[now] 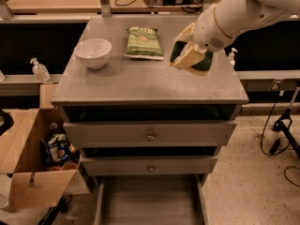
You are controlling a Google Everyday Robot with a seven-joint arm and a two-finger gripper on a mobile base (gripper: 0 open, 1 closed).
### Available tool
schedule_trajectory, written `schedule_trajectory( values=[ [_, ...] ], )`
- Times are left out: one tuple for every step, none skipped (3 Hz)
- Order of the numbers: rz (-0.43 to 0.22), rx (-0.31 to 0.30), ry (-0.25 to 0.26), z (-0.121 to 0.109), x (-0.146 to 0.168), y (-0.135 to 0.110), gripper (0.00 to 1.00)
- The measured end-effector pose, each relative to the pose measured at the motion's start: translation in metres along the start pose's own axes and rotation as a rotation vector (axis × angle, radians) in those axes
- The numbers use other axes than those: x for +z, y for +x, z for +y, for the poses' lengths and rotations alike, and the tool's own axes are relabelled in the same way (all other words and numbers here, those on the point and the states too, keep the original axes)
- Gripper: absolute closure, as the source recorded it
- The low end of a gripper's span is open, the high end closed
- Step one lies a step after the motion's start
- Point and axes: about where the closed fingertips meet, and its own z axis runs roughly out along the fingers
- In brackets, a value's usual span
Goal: Pick sponge from bottom drawer and place on counter
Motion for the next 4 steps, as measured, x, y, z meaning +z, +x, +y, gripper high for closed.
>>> schedule_trajectory(
  values=[
    [0.019, 0.021, 0.013, -0.029, 0.011, 0.012, 1.00],
    [0.048, 0.090, 0.009, -0.051, 0.036, 0.048, 1.00],
    [0.048, 0.135, -0.007, -0.057, 0.059, 0.072, 1.00],
    [0.048, 0.133, -0.015, -0.056, 0.063, 0.071, 0.73]
  ],
)
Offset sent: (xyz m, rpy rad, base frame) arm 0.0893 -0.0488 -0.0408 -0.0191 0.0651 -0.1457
